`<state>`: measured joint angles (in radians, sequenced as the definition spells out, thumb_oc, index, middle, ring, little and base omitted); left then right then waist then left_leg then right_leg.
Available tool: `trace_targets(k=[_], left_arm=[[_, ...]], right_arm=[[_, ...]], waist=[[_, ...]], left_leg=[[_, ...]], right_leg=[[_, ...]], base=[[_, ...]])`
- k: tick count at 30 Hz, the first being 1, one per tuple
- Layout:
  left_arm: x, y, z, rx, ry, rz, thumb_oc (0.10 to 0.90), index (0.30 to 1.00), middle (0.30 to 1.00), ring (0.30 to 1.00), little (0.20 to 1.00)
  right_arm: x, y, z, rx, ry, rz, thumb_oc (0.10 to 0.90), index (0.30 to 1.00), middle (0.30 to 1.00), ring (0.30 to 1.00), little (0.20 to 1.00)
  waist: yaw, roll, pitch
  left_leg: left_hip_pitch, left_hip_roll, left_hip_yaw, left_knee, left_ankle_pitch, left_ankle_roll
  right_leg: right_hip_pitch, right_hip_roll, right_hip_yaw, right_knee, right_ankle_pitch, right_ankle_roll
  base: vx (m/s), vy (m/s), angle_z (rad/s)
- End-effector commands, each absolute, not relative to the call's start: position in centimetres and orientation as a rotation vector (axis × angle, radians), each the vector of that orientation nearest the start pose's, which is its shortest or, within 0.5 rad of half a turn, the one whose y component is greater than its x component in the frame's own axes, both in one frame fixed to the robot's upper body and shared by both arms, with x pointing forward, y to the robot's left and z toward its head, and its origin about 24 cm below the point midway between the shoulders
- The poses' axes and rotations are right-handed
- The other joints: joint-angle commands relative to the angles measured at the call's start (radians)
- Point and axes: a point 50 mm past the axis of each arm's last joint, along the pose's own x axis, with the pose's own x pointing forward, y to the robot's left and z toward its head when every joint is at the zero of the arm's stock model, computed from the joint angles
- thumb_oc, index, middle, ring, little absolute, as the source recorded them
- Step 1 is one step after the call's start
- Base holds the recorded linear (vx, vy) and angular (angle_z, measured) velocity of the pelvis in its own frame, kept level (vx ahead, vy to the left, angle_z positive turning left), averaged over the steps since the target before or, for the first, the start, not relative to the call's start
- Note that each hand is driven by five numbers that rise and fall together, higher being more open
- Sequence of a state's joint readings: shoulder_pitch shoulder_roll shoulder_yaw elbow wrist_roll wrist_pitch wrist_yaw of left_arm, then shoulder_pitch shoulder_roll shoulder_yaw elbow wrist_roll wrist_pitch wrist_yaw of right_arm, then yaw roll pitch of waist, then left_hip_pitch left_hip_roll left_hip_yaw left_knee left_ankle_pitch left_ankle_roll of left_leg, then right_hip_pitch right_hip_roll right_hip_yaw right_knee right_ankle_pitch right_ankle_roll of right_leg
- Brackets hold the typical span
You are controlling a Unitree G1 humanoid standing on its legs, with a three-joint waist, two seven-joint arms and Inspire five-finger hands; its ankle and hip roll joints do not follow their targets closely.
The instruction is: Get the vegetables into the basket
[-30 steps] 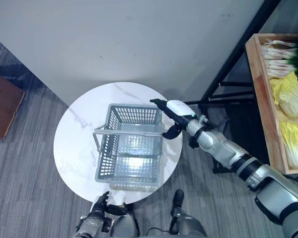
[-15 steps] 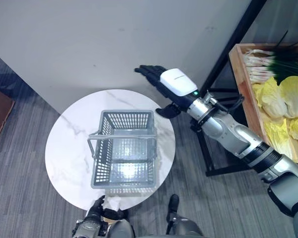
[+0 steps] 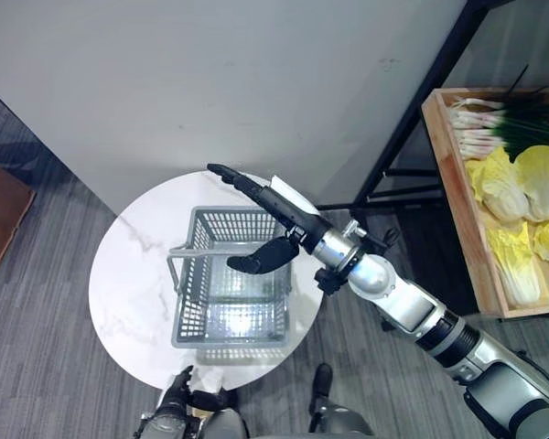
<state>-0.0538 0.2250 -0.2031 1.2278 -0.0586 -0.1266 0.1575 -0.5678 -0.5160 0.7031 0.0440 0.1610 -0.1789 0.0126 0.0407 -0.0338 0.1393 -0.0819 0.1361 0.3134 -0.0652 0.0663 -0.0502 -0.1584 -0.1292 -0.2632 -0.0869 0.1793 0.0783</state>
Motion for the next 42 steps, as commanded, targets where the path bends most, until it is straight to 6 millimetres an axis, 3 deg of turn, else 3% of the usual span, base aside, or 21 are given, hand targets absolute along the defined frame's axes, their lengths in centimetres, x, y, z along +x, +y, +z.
trace_targets(k=[1, 4, 9, 11, 14, 18, 25, 29, 30, 33, 42], left_arm=[[11.7, 24.0, -15.1, 0.439, 1.055, 0.124, 0.900, 1.000, 1.000, 1.000, 1.000], [12.2, 24.1, -14.9, 0.452, 1.029, 0.121, 0.900, 1.000, 1.000, 1.000, 1.000], [13.2, 24.4, -14.5, 0.474, 0.998, 0.116, 0.900, 1.000, 1.000, 1.000, 1.000], [13.5, 24.3, -14.4, 0.478, 0.991, 0.114, 0.900, 1.000, 1.000, 1.000, 1.000], [13.5, 24.5, -14.4, 0.480, 0.997, 0.120, 0.900, 1.000, 1.000, 1.000, 1.000], [13.3, 24.4, -14.4, 0.478, 0.999, 0.138, 0.900, 1.000, 1.000, 1.000, 1.000], [13.6, 24.3, -14.3, 0.485, 0.991, 0.140, 0.900, 1.000, 1.000, 1.000, 1.000], [13.4, 24.3, -14.4, 0.484, 1.004, 0.147, 0.900, 1.000, 1.000, 1.000, 1.000], [13.3, 24.4, -14.5, 0.486, 1.013, 0.150, 0.900, 1.000, 1.000, 1.000, 1.000], [13.0, 24.3, -14.6, 0.490, 1.022, 0.146, 0.900, 1.000, 1.000, 1.000, 1.000], [13.1, 24.0, -14.6, 0.493, 1.004, 0.138, 0.900, 1.000, 1.000, 1.000, 1.000]], right_arm=[[30.2, -4.4, 18.1, -0.519, -0.681, 0.678, 0.900, 1.000, 1.000, 1.000, 1.000], [32.7, -5.3, 18.1, -0.717, -0.678, 0.558, 0.900, 1.000, 1.000, 1.000, 1.000], [34.4, -6.3, 18.6, -0.891, -0.669, 0.494, 0.900, 1.000, 1.000, 1.000, 1.000], [35.2, -6.7, 17.3, -0.924, -0.602, 0.476, 0.900, 1.000, 1.000, 1.000, 1.000], [34.5, -6.3, 17.5, -0.874, -0.626, 0.497, 0.900, 1.000, 1.000, 1.000, 1.000], [32.9, -6.1, 21.7, -0.749, -0.844, 0.388, 0.900, 1.000, 1.000, 1.000, 1.000], [32.2, -6.0, 23.9, -0.673, -0.942, 0.328, 0.900, 1.000, 1.000, 1.000, 1.000], [31.0, -4.5, 22.9, -0.557, -0.901, 0.459, 0.900, 1.000, 1.000, 1.000, 1.000], [29.9, -3.6, 21.9, -0.502, -0.875, 0.558, 0.900, 1.000, 1.000, 1.000, 1.000], [29.1, -2.7, 20.6, -0.495, -0.841, 0.646, 0.900, 1.000, 1.000, 1.000, 1.000], [30.6, -1.9, 17.1, -0.579, -0.701, 0.661, 0.900, 1.000, 1.000, 1.000, 1.000]], waist=[[0.014, -0.031, 0.002], [0.033, -0.032, 0.011], [0.052, -0.037, 0.025], [0.059, -0.039, 0.028], [0.055, -0.041, 0.029], [0.041, -0.044, 0.018], [0.039, -0.041, 0.015], [0.034, -0.039, 0.015], [0.032, -0.039, 0.018], [0.031, -0.036, 0.021], [0.044, -0.028, 0.035]], left_leg=[[-0.074, 0.021, 0.009, -0.022, 0.079, -0.079], [-0.090, 0.017, -0.004, -0.022, 0.084, -0.078], [-0.118, 0.004, -0.026, -0.022, 0.089, -0.077], [-0.125, 0.000, -0.033, -0.022, 0.089, -0.075], [-0.125, -0.002, -0.035, -0.022, 0.086, -0.074], [-0.112, 0.002, -0.020, -0.022, 0.079, -0.071], [-0.105, 0.005, -0.015, -0.022, 0.079, -0.071], [-0.101, 0.007, -0.009, -0.022, 0.080, -0.072], [-0.100, 0.008, -0.009, -0.022, 0.080, -0.072], [-0.099, 0.008, -0.010, -0.022, 0.078, -0.073], [-0.108, 0.005, -0.015, -0.022, 0.080, -0.073]], right_leg=[[0.024, -0.122, 0.066, 0.005, 0.003, 0.130], [0.015, -0.125, 0.056, 0.006, 0.009, 0.132], [0.007, -0.136, 0.045, 0.008, 0.016, 0.137], [0.007, -0.141, 0.036, 0.009, 0.019, 0.139], [0.008, -0.143, 0.035, 0.012, 0.018, 0.139], [0.007, -0.139, 0.049, 0.011, 0.017, 0.138], [0.006, -0.137, 0.056, 0.011, 0.016, 0.136], [0.005, -0.136, 0.056, 0.011, 0.014, 0.135], [0.005, -0.135, 0.056, 0.011, 0.012, 0.134], [0.006, -0.135, 0.052, 0.012, 0.011, 0.133], [0.004, -0.139, 0.049, 0.011, 0.014, 0.136]], base=[[-0.02, 0.006, 0.05], [-0.02, 0.014, 0.09], [0.00, 0.013, 0.17], [0.02, 0.020, 0.11], [0.02, 0.013, 0.08], [0.02, 0.003, -0.04], [0.00, -0.003, -0.05], [0.00, -0.006, -0.05], [0.00, 0.000, 0.00], [0.00, -0.007, -0.01], [0.00, 0.000, 0.00]])
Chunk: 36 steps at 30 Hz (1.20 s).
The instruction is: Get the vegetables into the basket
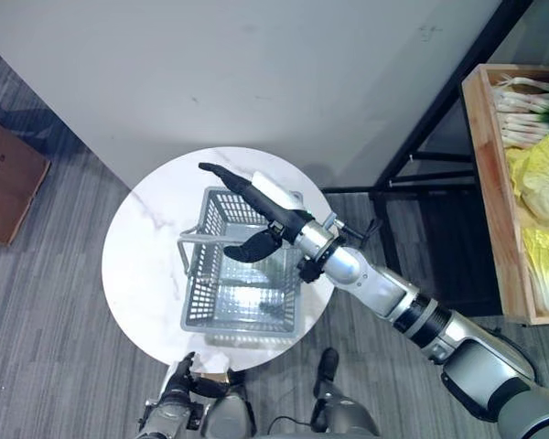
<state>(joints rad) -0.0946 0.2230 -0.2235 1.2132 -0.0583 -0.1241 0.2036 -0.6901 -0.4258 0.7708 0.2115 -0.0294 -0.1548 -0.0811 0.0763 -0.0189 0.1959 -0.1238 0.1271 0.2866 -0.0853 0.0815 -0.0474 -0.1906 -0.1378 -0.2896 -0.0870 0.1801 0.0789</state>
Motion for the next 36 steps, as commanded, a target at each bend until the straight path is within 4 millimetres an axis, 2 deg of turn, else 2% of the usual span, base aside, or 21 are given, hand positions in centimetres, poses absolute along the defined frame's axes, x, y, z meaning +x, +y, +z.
trace_targets(k=[1, 5, 12, 16, 20, 21, 22, 23, 28, 31, 36], left_arm=[[13.2, 23.9, -14.6, 0.494, 0.999, 0.136, 0.900, 1.000, 1.000, 1.000, 1.000], [13.6, 23.8, -14.5, 0.500, 0.983, 0.125, 0.900, 1.000, 1.000, 1.000, 1.000], [14.1, 23.8, -14.3, 0.517, 0.967, 0.114, 0.900, 1.000, 1.000, 1.000, 1.000], [14.0, 24.0, -14.3, 0.524, 0.971, 0.113, 0.900, 1.000, 1.000, 1.000, 1.000], [14.0, 24.3, -14.2, 0.528, 0.976, 0.112, 0.900, 1.000, 1.000, 1.000, 1.000], [13.9, 24.3, -14.3, 0.525, 0.980, 0.111, 0.900, 1.000, 1.000, 1.000, 1.000], [13.8, 24.2, -14.3, 0.522, 0.984, 0.110, 0.900, 1.000, 1.000, 1.000, 1.000], [13.8, 24.2, -14.3, 0.521, 0.983, 0.109, 0.900, 1.000, 1.000, 1.000, 1.000], [13.7, 24.0, -14.4, 0.518, 0.981, 0.095, 0.900, 1.000, 1.000, 1.000, 1.000], [13.7, 24.0, -14.4, 0.515, 0.979, 0.081, 0.900, 1.000, 1.000, 1.000, 1.000], [13.7, 24.0, -14.4, 0.516, 0.984, 0.076, 0.900, 1.000, 1.000, 1.000, 1.000]], right_arm=[[31.0, -2.0, 16.8, -0.598, -0.685, 0.649, 0.900, 1.000, 1.000, 1.000, 1.000], [32.4, -2.2, 15.9, -0.666, -0.635, 0.601, 0.900, 1.000, 1.000, 1.000, 1.000], [34.2, -3.7, 14.2, -0.805, -0.553, 0.520, 0.900, 1.000, 1.000, 1.000, 1.000], [34.7, -4.5, 14.1, -0.879, -0.547, 0.495, 0.900, 1.000, 1.000, 1.000, 1.000], [34.8, -5.5, 15.1, -0.965, -0.584, 0.486, 0.900, 1.000, 1.000, 1.000, 1.000], [34.8, -5.7, 15.1, -0.977, -0.585, 0.486, 0.680, 0.693, 0.693, 0.693, 0.693], [34.7, -6.0, 15.0, -0.992, -0.585, 0.482, 0.439, 0.355, 0.355, 0.355, 0.355], [34.7, -6.2, 14.9, -1.000, -0.584, 0.481, 0.400, 0.300, 0.300, 0.300, 0.300], [35.3, -7.4, 14.2, -1.091, -0.550, 0.454, 0.400, 0.300, 0.300, 0.300, 0.300], [36.1, -9.0, 13.2, -1.186, -0.490, 0.421, 0.400, 0.300, 0.300, 0.300, 0.300], [36.1, -9.3, 12.4, -1.209, -0.458, 0.424, 0.400, 0.300, 0.300, 0.300, 0.300]], waist=[[0.011, -0.042, -0.021], [0.020, -0.039, -0.018], [0.032, -0.038, -0.006], [0.032, -0.045, -0.009], [0.020, -0.055, -0.015], [0.016, -0.057, -0.017], [0.012, -0.059, -0.019], [0.009, -0.061, -0.020], [0.006, -0.063, -0.026], [0.002, -0.060, -0.025], [0.000, -0.061, -0.027]], left_leg=[[-0.067, 0.012, 0.010, -0.002, 0.065, -0.075], [-0.076, 0.009, 0.004, -0.002, 0.067, -0.074], [-0.100, -0.005, -0.012, -0.002, 0.070, -0.071], [-0.101, -0.006, -0.014, -0.002, 0.066, -0.068], [-0.096, -0.006, -0.009, -0.002, 0.061, -0.067], [-0.093, -0.005, -0.008, -0.002, 0.059, -0.067], [-0.090, -0.005, -0.007, -0.002, 0.058, -0.067], [-0.088, -0.005, -0.007, -0.002, 0.057, -0.067], [-0.082, -0.003, -0.004, -0.002, 0.055, -0.067], [-0.076, -0.001, -0.003, -0.002, 0.055, -0.067], [-0.071, 0.000, -0.002, -0.002, 0.054, -0.066]], right_leg=[[0.035, -0.131, 0.074, 0.011, 0.013, 0.136], [0.033, -0.134, 0.071, 0.011, 0.015, 0.138], [0.024, -0.142, 0.060, 0.011, 0.022, 0.142], [0.026, -0.143, 0.060, 0.011, 0.023, 0.143], [0.026, -0.143, 0.063, 0.012, 0.024, 0.144], [0.027, -0.142, 0.065, 0.013, 0.024, 0.143], [0.027, -0.142, 0.067, 0.013, 0.023, 0.143], [0.028, -0.141, 0.069, 0.013, 0.023, 0.143], [0.030, -0.137, 0.071, 0.013, 0.020, 0.141], [0.031, -0.136, 0.072, 0.016, 0.018, 0.139], [0.032, -0.134, 0.079, 0.016, 0.017, 0.138]], base=[[0.00, 0.000, 0.00], [0.00, 0.002, 0.02], [0.01, 0.007, 0.09], [0.01, 0.008, 0.03], [0.00, 0.000, 0.00], [0.00, 0.000, 0.00], [0.00, 0.000, 0.00], [0.00, 0.000, 0.00], [0.00, -0.003, -0.04], [0.00, 0.000, 0.00], [0.00, 0.000, 0.00]])
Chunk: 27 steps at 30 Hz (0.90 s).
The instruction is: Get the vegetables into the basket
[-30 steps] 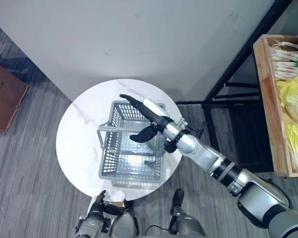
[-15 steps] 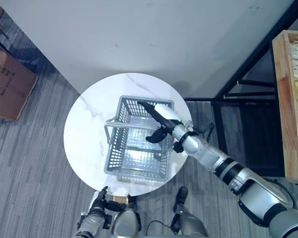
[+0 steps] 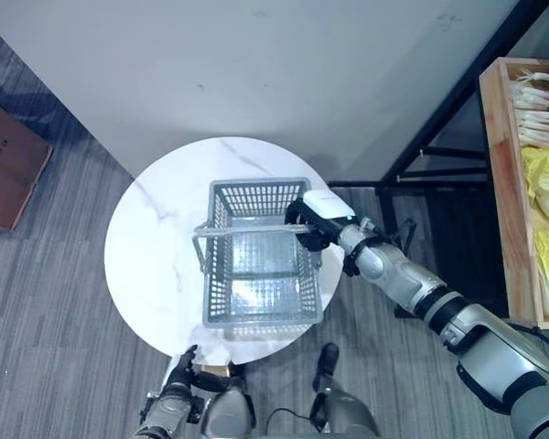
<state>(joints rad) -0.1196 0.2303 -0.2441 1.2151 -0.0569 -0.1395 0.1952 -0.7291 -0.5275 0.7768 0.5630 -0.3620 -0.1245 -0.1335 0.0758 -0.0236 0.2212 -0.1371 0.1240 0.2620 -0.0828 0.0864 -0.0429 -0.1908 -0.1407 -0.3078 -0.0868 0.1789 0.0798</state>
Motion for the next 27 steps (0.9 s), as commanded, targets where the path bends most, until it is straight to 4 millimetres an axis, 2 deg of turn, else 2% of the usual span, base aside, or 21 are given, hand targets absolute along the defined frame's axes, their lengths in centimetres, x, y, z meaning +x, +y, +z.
trace_targets(k=[1, 6, 7, 8, 11, 12, 13, 15, 17, 18, 22, 27], left_arm=[[13.7, 24.0, -14.4, 0.517, 0.984, 0.072, 0.900, 1.000, 1.000, 1.000, 1.000], [13.8, 24.0, -14.4, 0.515, 0.984, 0.069, 0.900, 1.000, 1.000, 1.000, 1.000], [13.7, 24.1, -14.4, 0.512, 0.987, 0.077, 0.900, 1.000, 1.000, 1.000, 1.000], [13.7, 24.1, -14.4, 0.513, 0.988, 0.076, 0.900, 1.000, 1.000, 1.000, 1.000], [13.2, 24.6, -14.4, 0.502, 1.009, 0.098, 0.900, 1.000, 1.000, 1.000, 1.000], [13.2, 24.6, -14.5, 0.503, 1.009, 0.097, 0.900, 1.000, 1.000, 1.000, 1.000], [13.0, 24.8, -14.5, 0.500, 1.018, 0.109, 0.900, 1.000, 1.000, 1.000, 1.000], [12.6, 25.1, -14.5, 0.498, 1.032, 0.116, 0.900, 1.000, 1.000, 1.000, 1.000], [12.5, 25.2, -14.5, 0.501, 1.036, 0.117, 0.900, 1.000, 1.000, 1.000, 1.000], [12.2, 25.4, -14.6, 0.506, 1.047, 0.113, 0.900, 1.000, 1.000, 1.000, 1.000], [11.4, 25.8, -14.7, 0.504, 1.067, 0.120, 0.900, 1.000, 1.000, 1.000, 1.000], [10.8, 26.0, -14.8, 0.500, 1.085, 0.130, 0.900, 1.000, 1.000, 1.000, 1.000]], right_arm=[[36.1, -9.3, 12.2, -1.209, -0.449, 0.430, 0.400, 0.300, 0.300, 0.300, 0.300], [35.6, -8.8, 12.6, -1.182, -0.481, 0.460, 0.400, 0.300, 0.300, 0.300, 0.300], [34.8, -8.4, 13.7, -1.094, -0.529, 0.473, 0.400, 0.300, 0.300, 0.300, 0.300], [34.8, -8.5, 13.7, -1.094, -0.527, 0.473, 0.400, 0.300, 0.300, 0.300, 0.300], [33.1, -8.6, 16.3, -0.934, -0.636, 0.485, 0.400, 0.300, 0.300, 0.300, 0.300], [33.1, -8.7, 16.3, -0.934, -0.634, 0.484, 0.400, 0.300, 0.300, 0.300, 0.300], [32.1, -9.3, 17.6, -0.868, -0.687, 0.485, 0.400, 0.300, 0.300, 0.300, 0.300], [30.7, -10.2, 18.9, -0.810, -0.738, 0.501, 0.400, 0.300, 0.300, 0.300, 0.300], [30.1, -10.6, 19.5, -0.798, -0.759, 0.505, 0.400, 0.300, 0.300, 0.300, 0.300], [28.8, -11.4, 20.0, -0.799, -0.786, 0.528, 0.400, 0.300, 0.300, 0.300, 0.300], [27.1, -12.7, 20.3, -0.865, -0.810, 0.566, 0.400, 0.300, 0.300, 0.300, 0.300], [26.0, -13.6, 20.5, -0.946, -0.836, 0.554, 0.400, 0.300, 0.300, 0.300, 0.300]], waist=[[0.001, -0.056, -0.053], [-0.002, -0.055, -0.057], [-0.008, -0.054, -0.061], [-0.007, -0.054, -0.061], [-0.021, -0.057, -0.070], [-0.020, -0.057, -0.070], [-0.028, -0.057, -0.075], [-0.041, -0.058, -0.083], [-0.043, -0.058, -0.086], [-0.053, -0.058, -0.089], [-0.072, -0.057, -0.096], [-0.086, -0.054, -0.101]], left_leg=[[-0.057, 0.003, 0.022, -0.005, 0.049, -0.070], [-0.057, 0.006, 0.021, -0.005, 0.049, -0.071], [-0.055, 0.006, 0.024, -0.005, 0.048, -0.071], [-0.054, 0.005, 0.024, -0.005, 0.048, -0.071], [-0.046, 0.007, 0.031, -0.005, 0.045, -0.072], [-0.046, 0.007, 0.031, -0.005, 0.045, -0.072], [-0.042, 0.009, 0.037, -0.005, 0.043, -0.073], [-0.036, 0.013, 0.046, -0.005, 0.042, -0.075], [-0.033, 0.015, 0.049, -0.005, 0.042, -0.076], [-0.024, 0.020, 0.056, -0.005, 0.042, -0.079], [-0.007, 0.032, 0.072, -0.005, 0.042, -0.083], [0.015, 0.039, 0.090, -0.005, 0.038, -0.083]], right_leg=[[0.032, -0.130, 0.099, 0.016, 0.017, 0.137], [0.033, -0.129, 0.100, 0.015, 0.015, 0.137], [0.034, -0.128, 0.101, 0.016, 0.014, 0.137], [0.034, -0.128, 0.101, 0.015, 0.014, 0.137], [0.036, -0.127, 0.105, 0.015, 0.014, 0.138], [0.036, -0.127, 0.105, 0.015, 0.014, 0.138], [0.035, -0.127, 0.109, 0.014, 0.014, 0.139], [0.035, -0.125, 0.113, 0.014, 0.013, 0.139], [0.035, -0.123, 0.116, 0.014, 0.012, 0.140], [0.036, -0.121, 0.121, 0.014, 0.011, 0.139], [0.037, -0.110, 0.134, 0.013, 0.007, 0.138], [0.040, -0.105, 0.147, 0.015, 0.002, 0.138]], base=[[0.00, 0.000, 0.00], [0.00, -0.005, -0.01], [0.00, 0.000, 0.00], [0.00, 0.000, 0.00], [0.00, -0.003, -0.04], [-0.01, 0.000, -0.05], [-0.01, 0.004, -0.10], [-0.01, 0.001, -0.04], [0.00, -0.015, -0.14], [-0.01, -0.040, -0.16], [-0.01, -0.031, -0.07], [0.02, -0.011, -0.16]])
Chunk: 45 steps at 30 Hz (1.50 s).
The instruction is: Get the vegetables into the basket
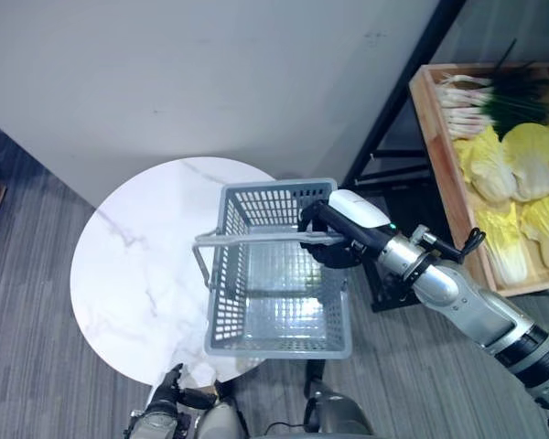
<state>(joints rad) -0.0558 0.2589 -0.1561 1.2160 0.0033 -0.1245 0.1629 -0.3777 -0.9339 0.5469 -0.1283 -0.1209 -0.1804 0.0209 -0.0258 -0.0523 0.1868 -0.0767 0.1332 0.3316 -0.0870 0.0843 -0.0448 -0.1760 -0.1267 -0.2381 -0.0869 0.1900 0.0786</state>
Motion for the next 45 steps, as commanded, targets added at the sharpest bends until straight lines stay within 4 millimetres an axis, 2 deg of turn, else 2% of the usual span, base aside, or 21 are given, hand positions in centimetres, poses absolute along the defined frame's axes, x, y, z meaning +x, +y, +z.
trace_targets(k=[1, 4, 5, 6, 10, 11, 12, 13, 14, 16, 17, 18, 21, 24, 27, 34, 37, 41, 43, 44, 45], left_arm=[[10.7, 26.0, -14.9, 0.500, 1.088, 0.131, 0.900, 1.000, 1.000, 1.000, 1.000], [10.5, 25.9, -14.9, 0.502, 1.091, 0.123, 0.900, 1.000, 1.000, 1.000, 1.000], [11.0, 26.0, -14.8, 0.504, 1.073, 0.132, 0.900, 1.000, 1.000, 1.000, 1.000], [11.2, 26.1, -14.6, 0.504, 1.062, 0.142, 0.900, 1.000, 1.000, 1.000, 1.000], [11.4, 26.8, -14.3, 0.543, 1.048, 0.136, 0.900, 1.000, 1.000, 1.000, 1.000], [11.5, 26.9, -14.3, 0.554, 1.044, 0.131, 0.900, 1.000, 1.000, 1.000, 1.000], [12.0, 27.0, -14.0, 0.563, 1.028, 0.131, 0.900, 1.000, 1.000, 1.000, 1.000], [12.0, 27.0, -14.0, 0.563, 1.028, 0.131, 0.900, 1.000, 1.000, 1.000, 1.000], [12.7, 27.2, -13.7, 0.588, 0.999, 0.110, 0.900, 1.000, 1.000, 1.000, 1.000], [13.0, 27.1, -13.5, 0.607, 0.978, 0.083, 0.900, 1.000, 1.000, 1.000, 1.000], [12.9, 27.3, -13.5, 0.607, 0.980, 0.088, 0.900, 1.000, 1.000, 1.000, 1.000], [12.8, 27.4, -13.5, 0.600, 0.987, 0.099, 0.900, 1.000, 1.000, 1.000, 1.000], [11.0, 27.9, -13.9, 0.571, 1.031, 0.127, 0.900, 1.000, 1.000, 1.000, 1.000], [10.0, 27.8, -14.2, 0.551, 1.060, 0.139, 0.900, 1.000, 1.000, 1.000, 1.000], [9.5, 28.2, -14.2, 0.542, 1.079, 0.163, 0.900, 1.000, 1.000, 1.000, 1.000], [9.6, 27.2, -14.6, 0.528, 1.082, 0.147, 0.900, 1.000, 1.000, 1.000, 1.000], [9.4, 26.7, -14.8, 0.524, 1.084, 0.130, 0.900, 1.000, 1.000, 1.000, 1.000], [9.7, 26.3, -14.8, 0.530, 1.072, 0.108, 0.900, 1.000, 1.000, 1.000, 1.000], [10.1, 25.9, -14.8, 0.521, 1.053, 0.106, 0.900, 1.000, 1.000, 1.000, 1.000], [10.1, 25.4, -14.8, 0.489, 1.025, 0.127, 0.900, 1.000, 1.000, 1.000, 1.000], [10.0, 25.1, -14.9, 0.474, 1.025, 0.132, 0.900, 1.000, 1.000, 1.000, 1.000]], right_arm=[[25.8, -14.0, 20.4, -0.966, -0.833, 0.546, 0.400, 0.300, 0.300, 0.300, 0.300], [25.3, -14.9, 20.0, -0.984, -0.809, 0.525, 0.400, 0.300, 0.300, 0.300, 0.300], [24.8, -15.5, 19.8, -0.985, -0.808, 0.504, 0.400, 0.300, 0.300, 0.300, 0.300], [24.5, -15.8, 19.7, -0.980, -0.804, 0.494, 0.400, 0.300, 0.300, 0.300, 0.300], [23.6, -16.8, 19.3, -0.998, -0.783, 0.463, 0.400, 0.300, 0.300, 0.300, 0.300], [23.6, -17.0, 19.1, -1.004, -0.777, 0.450, 0.400, 0.300, 0.300, 0.300, 0.300], [23.6, -17.1, 19.1, -1.011, -0.780, 0.441, 0.400, 0.300, 0.300, 0.300, 0.300], [23.6, -17.1, 19.1, -1.011, -0.780, 0.441, 0.400, 0.300, 0.300, 0.300, 0.300], [23.7, -17.0, 19.3, -1.015, -0.791, 0.429, 0.400, 0.300, 0.300, 0.300, 0.300], [23.9, -16.6, 19.7, -1.015, -0.819, 0.434, 0.400, 0.300, 0.300, 0.300, 0.300], [23.9, -16.5, 19.8, -1.011, -0.823, 0.440, 0.400, 0.300, 0.300, 0.300, 0.300], [24.1, -16.2, 19.9, -0.999, -0.829, 0.447, 0.400, 0.300, 0.300, 0.300, 0.300], [24.6, -15.1, 20.6, -1.002, -0.873, 0.484, 0.400, 0.300, 0.300, 0.300, 0.300], [24.9, -14.4, 20.6, -0.974, -0.886, 0.501, 0.400, 0.300, 0.300, 0.300, 0.300], [24.8, -14.2, 20.7, -0.959, -0.894, 0.509, 0.400, 0.300, 0.300, 0.300, 0.300], [24.0, -15.7, 20.2, -0.993, -0.855, 0.485, 0.400, 0.300, 0.300, 0.300, 0.300], [23.5, -17.0, 19.8, -1.038, -0.816, 0.457, 0.400, 0.300, 0.300, 0.300, 0.300], [23.0, -18.1, 19.2, -1.057, -0.773, 0.435, 0.400, 0.300, 0.300, 0.300, 0.300], [22.7, -18.8, 18.7, -1.075, -0.738, 0.420, 0.400, 0.300, 0.300, 0.300, 0.300], [23.0, -19.1, 18.4, -1.088, -0.723, 0.405, 0.400, 0.300, 0.300, 0.300, 0.300], [23.3, -19.1, 18.3, -1.082, -0.718, 0.400, 0.400, 0.300, 0.300, 0.300, 0.300]], waist=[[0.008, -0.024, -0.068], [-0.002, -0.026, -0.069], [-0.019, -0.038, -0.047], [-0.029, -0.044, -0.039], [-0.060, -0.050, -0.022], [-0.072, -0.051, -0.017], [-0.095, -0.052, -0.012], [-0.094, -0.052, -0.013], [-0.104, -0.039, -0.012], [-0.075, -0.026, -0.011], [-0.076, -0.025, -0.012], [-0.062, -0.024, -0.016], [-0.014, -0.017, -0.047], [0.013, -0.033, -0.067], [0.032, -0.040, -0.074], [0.004, -0.007, -0.059], [-0.016, 0.016, -0.044], [-0.024, 0.029, -0.032], [-0.018, 0.033, -0.017], [0.021, 0.037, -0.008], [0.030, 0.035, -0.011]], left_leg=[[-0.038, 0.032, 0.025, 0.000, 0.039, -0.080], [-0.023, 0.033, 0.035, 0.012, 0.031, -0.079], [-0.053, 0.038, 0.036, 0.138, -0.025, -0.077], [-0.076, 0.046, 0.045, 0.184, -0.043, -0.076], [-0.069, 0.062, 0.091, 0.241, -0.096, -0.062], [-0.060, 0.053, 0.109, 0.230, -0.097, -0.059], [-0.056, 0.039, 0.136, 0.212, -0.089, -0.058], [-0.056, 0.038, 0.138, 0.211, -0.088, -0.058], [-0.055, 0.049, 0.159, 0.202, -0.106, -0.063], [-0.057, 0.065, 0.215, 0.199, -0.100, -0.046], [-0.055, 0.062, 0.219, 0.190, -0.099, -0.044], [-0.053, 0.066, 0.249, 0.180, -0.086, -0.039], [-0.052, 0.072, 0.346, 0.119, -0.035, -0.024], [-0.050, 0.072, 0.409, 0.108, -0.017, -0.022], [-0.055, 0.102, 0.449, 0.118, 0.015, -0.046], [-0.077, 0.193, 0.458, 0.158, 0.110, -0.121], [-0.064, 0.250, 0.470, 0.161, 0.167, -0.158], [-0.064, 0.292, 0.454, 0.186, 0.193, -0.185], [-0.075, 0.302, 0.349, 0.244, 0.198, -0.194], [-0.119, 0.189, 0.091, 0.216, 0.143, -0.135], [-0.132, 0.137, -0.030, 0.184, 0.108, -0.113]], right_leg=[[0.026, -0.117, 0.082, 0.017, -0.013, 0.139], [0.034, -0.114, 0.093, 0.023, -0.022, 0.139], [0.039, -0.116, 0.112, 0.043, -0.031, 0.133], [0.031, -0.119, 0.123, 0.052, -0.029, 0.133], [0.001, -0.124, 0.168, 0.124, -0.034, 0.148], [-0.009, -0.131, 0.176, 0.128, -0.008, 0.161], [-0.039, -0.144, 0.196, 0.123, 0.084, 0.183], [-0.041, -0.144, 0.198, 0.122, 0.086, 0.183], [-0.063, -0.150, 0.181, 0.118, 0.104, 0.183], [-0.051, -0.178, 0.038, 0.178, 0.032, 0.173], [-0.044, -0.177, 0.029, 0.189, 0.008, 0.166], [-0.025, -0.181, -0.023, 0.223, -0.017, 0.162], [0.088, -0.174, -0.104, 0.302, -0.105, 0.130], [0.162, -0.145, -0.130, 0.255, -0.115, 0.127], [0.175, -0.109, -0.159, 0.171, -0.158, 0.115], [0.206, -0.033, -0.147, 0.069, -0.205, 0.077], [0.212, 0.005, -0.131, 0.090, -0.241, 0.051], [0.222, 0.034, -0.118, 0.096, -0.260, 0.028], [0.235, 0.051, -0.082, 0.088, -0.262, 0.014], [0.215, 0.041, -0.044, 0.088, -0.243, 0.013], [0.209, 0.034, -0.017, 0.087, -0.236, 0.018]], base=[[0.03, -0.005, -0.14], [0.03, -0.014, -0.18], [-0.01, -0.021, -0.17], [-0.02, -0.004, -0.41], [-0.02, 0.150, -0.37], [-0.10, 0.139, -0.43], [-0.10, 0.138, -0.48], [-0.12, 0.176, -0.34], [-0.11, 0.173, -0.42], [-0.19, 0.239, -0.97], [-0.19, 0.198, -1.47], [-0.15, 0.143, -1.50], [-0.23, 0.162, -1.37], [-0.13, 0.008, -1.02], [-0.05, -0.106, -0.82], [-0.05, -0.190, -0.13], [-0.05, -0.181, -0.13], [-0.03, -0.191, -0.11], [-0.07, -0.145, -0.09], [-0.11, 0.026, -0.53], [-0.07, 0.068, -0.92]])
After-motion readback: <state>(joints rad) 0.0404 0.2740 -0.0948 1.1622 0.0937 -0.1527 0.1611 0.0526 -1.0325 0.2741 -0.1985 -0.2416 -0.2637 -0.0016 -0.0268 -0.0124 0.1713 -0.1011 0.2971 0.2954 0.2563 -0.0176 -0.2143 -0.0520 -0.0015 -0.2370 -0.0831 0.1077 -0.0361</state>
